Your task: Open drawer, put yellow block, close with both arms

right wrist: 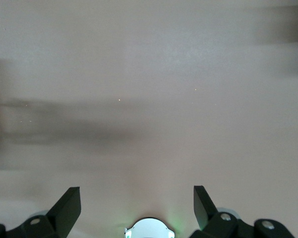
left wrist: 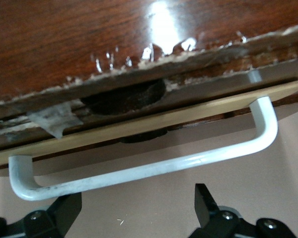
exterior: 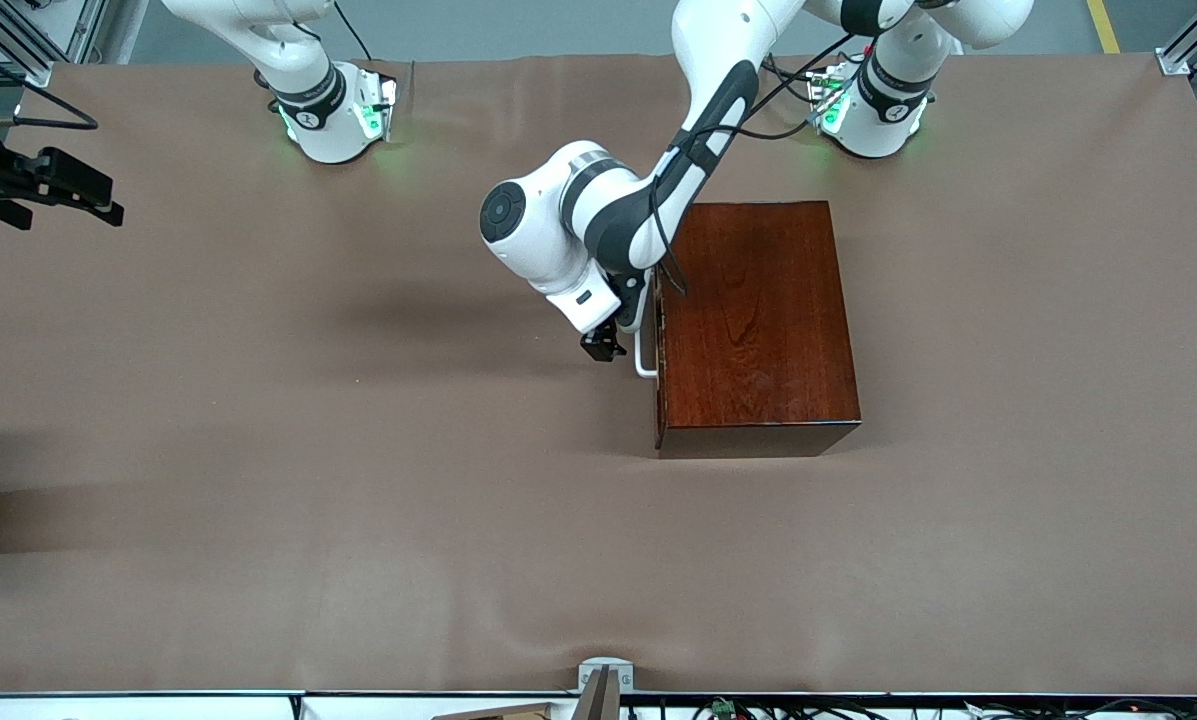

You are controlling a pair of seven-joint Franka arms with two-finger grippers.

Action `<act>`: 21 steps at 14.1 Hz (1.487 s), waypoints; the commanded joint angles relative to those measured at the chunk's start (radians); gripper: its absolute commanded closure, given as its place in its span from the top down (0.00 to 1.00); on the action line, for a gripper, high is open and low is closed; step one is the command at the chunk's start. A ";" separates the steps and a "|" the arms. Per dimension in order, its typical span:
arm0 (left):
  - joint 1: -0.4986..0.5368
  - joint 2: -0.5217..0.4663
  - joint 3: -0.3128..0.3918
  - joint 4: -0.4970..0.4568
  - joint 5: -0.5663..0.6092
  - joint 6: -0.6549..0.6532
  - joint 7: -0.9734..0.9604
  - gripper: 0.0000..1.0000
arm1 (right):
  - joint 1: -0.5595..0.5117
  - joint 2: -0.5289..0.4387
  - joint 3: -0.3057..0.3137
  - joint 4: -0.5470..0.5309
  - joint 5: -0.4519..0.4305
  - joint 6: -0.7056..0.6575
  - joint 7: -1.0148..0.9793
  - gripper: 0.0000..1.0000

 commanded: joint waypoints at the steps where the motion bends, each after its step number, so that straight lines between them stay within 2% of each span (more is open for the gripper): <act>1: -0.003 -0.058 0.027 -0.011 0.026 -0.003 0.069 1.00 | -0.004 -0.027 0.004 -0.024 -0.006 -0.002 -0.010 1.00; 5: 0.033 -0.199 0.024 -0.008 0.017 0.003 0.293 1.00 | -0.006 -0.027 0.004 -0.024 -0.006 -0.003 -0.010 1.00; 11: 0.145 -0.402 0.030 -0.016 -0.011 0.003 0.617 1.00 | -0.009 -0.025 0.004 -0.023 -0.006 -0.002 -0.008 1.00; 17: 0.263 -0.518 0.031 -0.034 -0.017 -0.017 0.794 1.00 | -0.007 -0.025 0.004 -0.023 -0.006 -0.002 -0.008 1.00; 21: 0.322 -0.615 0.030 -0.046 -0.019 -0.081 1.050 1.00 | -0.007 -0.025 0.004 -0.023 -0.006 -0.002 -0.008 1.00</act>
